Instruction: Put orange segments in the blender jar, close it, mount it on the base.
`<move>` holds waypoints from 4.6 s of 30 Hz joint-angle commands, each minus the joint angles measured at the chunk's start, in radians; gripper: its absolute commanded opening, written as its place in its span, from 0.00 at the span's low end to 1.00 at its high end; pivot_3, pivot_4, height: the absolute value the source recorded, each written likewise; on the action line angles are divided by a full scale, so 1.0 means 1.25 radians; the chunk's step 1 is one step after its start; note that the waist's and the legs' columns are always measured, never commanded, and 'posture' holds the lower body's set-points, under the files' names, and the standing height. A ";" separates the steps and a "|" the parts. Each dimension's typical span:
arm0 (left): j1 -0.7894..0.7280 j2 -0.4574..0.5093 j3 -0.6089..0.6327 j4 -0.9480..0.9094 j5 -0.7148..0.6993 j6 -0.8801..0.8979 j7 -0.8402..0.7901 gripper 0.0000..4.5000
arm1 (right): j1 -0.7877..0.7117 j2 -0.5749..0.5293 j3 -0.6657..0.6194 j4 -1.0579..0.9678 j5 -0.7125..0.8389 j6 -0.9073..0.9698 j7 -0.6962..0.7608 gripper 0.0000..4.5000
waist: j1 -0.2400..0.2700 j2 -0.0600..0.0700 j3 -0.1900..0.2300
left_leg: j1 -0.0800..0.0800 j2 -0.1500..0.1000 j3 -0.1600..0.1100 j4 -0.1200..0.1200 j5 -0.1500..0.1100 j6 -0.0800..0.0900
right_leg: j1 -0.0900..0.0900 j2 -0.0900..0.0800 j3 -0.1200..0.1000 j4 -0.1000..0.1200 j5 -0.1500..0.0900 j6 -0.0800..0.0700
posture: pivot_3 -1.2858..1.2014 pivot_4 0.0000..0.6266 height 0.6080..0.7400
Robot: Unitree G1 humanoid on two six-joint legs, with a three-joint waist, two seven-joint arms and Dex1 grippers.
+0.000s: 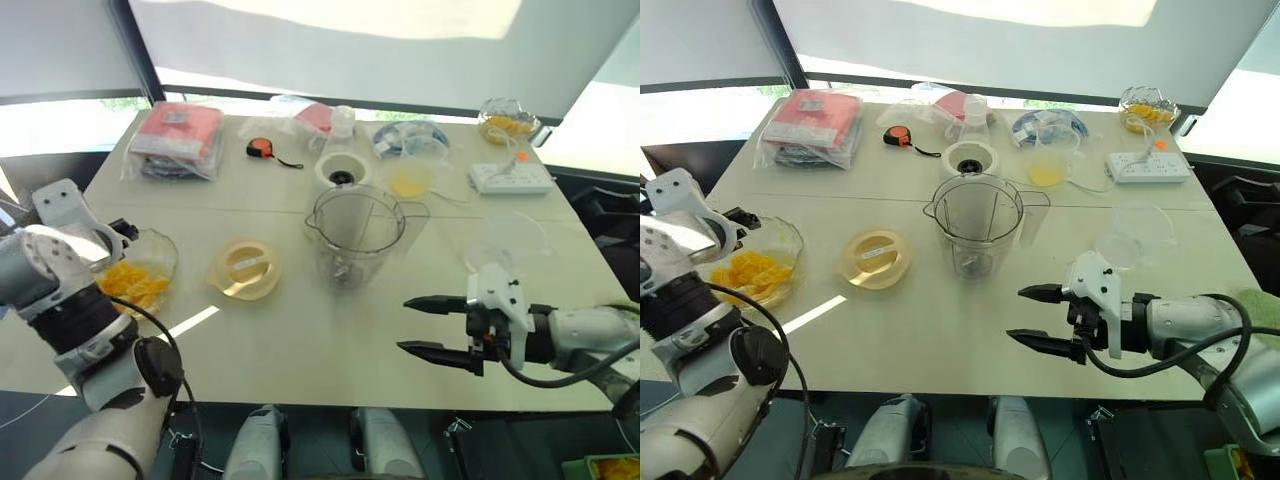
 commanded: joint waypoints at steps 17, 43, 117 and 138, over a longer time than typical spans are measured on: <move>-0.059 -0.137 0.157 0.040 0.087 -0.061 0.129 0.85 | 0.013 0.013 0.002 -0.018 -0.009 -0.010 -0.047 0.72 | 0.017 0.000 0.000 | -0.001 0.000 0.000 0.000 0.000 0.000 | -0.001 -0.002 0.000 0.000 0.001 0.001 | 0.52 0.24 1.00; -0.038 -0.085 0.148 0.317 0.047 -0.323 0.132 0.94 | 0.008 0.017 0.005 -0.026 -0.016 -0.012 -0.079 0.74 | 0.018 0.000 0.000 | -0.001 0.000 0.000 0.000 0.000 0.000 | -0.001 -0.003 0.000 0.000 0.001 0.001 | 0.52 0.24 1.00; -0.409 -0.037 -0.846 0.425 -0.071 -0.757 -1.258 0.68 | 0.133 0.179 -0.320 -0.068 0.095 0.029 -0.311 0.74 | 0.017 0.004 0.000 | -0.012 -0.002 0.000 0.003 -0.001 0.001 | -0.009 0.001 -0.002 -0.001 -0.001 0.000 | 0.52 0.24 1.00; -0.024 0.030 -0.500 -0.264 -0.409 -0.514 -0.930 0.93 | 0.156 0.333 -0.306 0.161 -0.252 -0.165 -0.536 0.74 | 0.018 0.009 -0.001 | -0.010 0.000 -0.001 0.004 0.000 0.000 | -0.007 0.001 -0.002 0.002 0.000 0.002 | 0.52 0.24 1.00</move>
